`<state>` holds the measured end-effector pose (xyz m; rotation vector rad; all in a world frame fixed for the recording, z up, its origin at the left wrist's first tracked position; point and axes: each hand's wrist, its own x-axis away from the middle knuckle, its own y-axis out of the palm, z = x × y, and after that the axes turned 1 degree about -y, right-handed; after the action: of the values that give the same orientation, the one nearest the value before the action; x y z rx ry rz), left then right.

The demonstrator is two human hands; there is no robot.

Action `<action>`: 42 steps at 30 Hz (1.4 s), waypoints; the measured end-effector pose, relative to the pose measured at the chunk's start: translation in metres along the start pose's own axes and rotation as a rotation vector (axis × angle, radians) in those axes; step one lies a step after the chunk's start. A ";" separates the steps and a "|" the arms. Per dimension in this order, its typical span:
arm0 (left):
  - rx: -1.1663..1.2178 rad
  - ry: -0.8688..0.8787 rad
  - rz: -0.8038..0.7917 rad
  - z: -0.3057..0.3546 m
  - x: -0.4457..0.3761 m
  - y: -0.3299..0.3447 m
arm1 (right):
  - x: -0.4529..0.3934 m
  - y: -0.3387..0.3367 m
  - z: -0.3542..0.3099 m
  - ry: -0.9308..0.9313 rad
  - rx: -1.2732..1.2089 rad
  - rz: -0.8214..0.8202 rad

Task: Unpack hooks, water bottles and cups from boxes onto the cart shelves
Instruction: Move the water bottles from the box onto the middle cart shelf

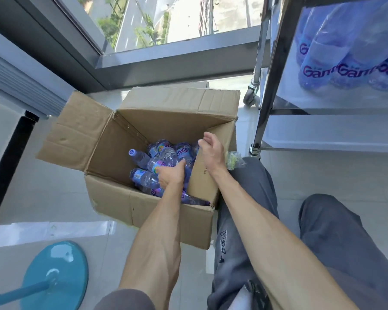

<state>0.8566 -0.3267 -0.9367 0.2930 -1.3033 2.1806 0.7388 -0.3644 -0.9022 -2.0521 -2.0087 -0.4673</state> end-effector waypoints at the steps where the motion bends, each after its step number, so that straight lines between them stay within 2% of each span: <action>1: 0.081 0.011 0.059 0.003 0.002 -0.008 | 0.001 -0.002 -0.002 -0.001 0.001 -0.009; 5: 0.356 0.129 0.241 0.013 0.011 -0.039 | 0.012 -0.010 -0.006 0.004 0.032 -0.092; 9: 0.702 0.206 0.289 0.019 0.053 -0.058 | 0.032 -0.026 -0.013 0.003 -0.010 -0.116; 12: 0.979 0.147 0.158 0.018 0.104 -0.061 | 0.050 -0.049 -0.029 0.002 -0.083 -0.214; 14: 1.047 0.088 -0.064 0.018 0.138 -0.055 | 0.060 -0.067 -0.046 -0.023 -0.239 -0.294; 16: 1.012 0.070 -0.401 0.017 0.167 -0.046 | 0.068 -0.088 -0.063 -0.088 -0.394 -0.275; 18: 0.918 0.098 -0.704 0.014 0.184 -0.041 | 0.078 -0.112 -0.079 -0.161 -0.426 -0.154; 21: 0.730 0.155 -0.940 0.008 0.204 -0.033 | 0.097 -0.151 -0.097 -0.246 -0.305 0.036; 25: 0.690 0.364 -1.181 0.000 0.246 -0.012 | 0.120 -0.189 -0.119 -0.293 -0.111 0.194; 27: 0.674 0.437 -1.239 -0.002 0.270 -0.004 | 0.127 -0.207 -0.126 -0.311 -0.041 0.237; 32: 0.692 0.422 -1.303 0.000 0.313 0.011 | 0.138 -0.259 -0.130 -0.293 -0.065 0.221; 36: 0.601 0.422 -1.368 0.000 0.332 0.022 | 0.145 -0.285 -0.128 -0.347 -0.070 0.306; 39: 0.470 0.505 -1.354 0.003 0.338 0.028 | 0.147 -0.296 -0.125 -0.347 -0.085 0.390; 42: 0.430 0.667 -1.245 0.006 0.337 0.038 | 0.146 -0.306 -0.127 -0.335 -0.030 0.393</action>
<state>0.5613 -0.2232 -0.8062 0.3566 -0.1097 1.2206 0.4268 -0.2679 -0.7465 -2.6034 -1.6873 -0.0803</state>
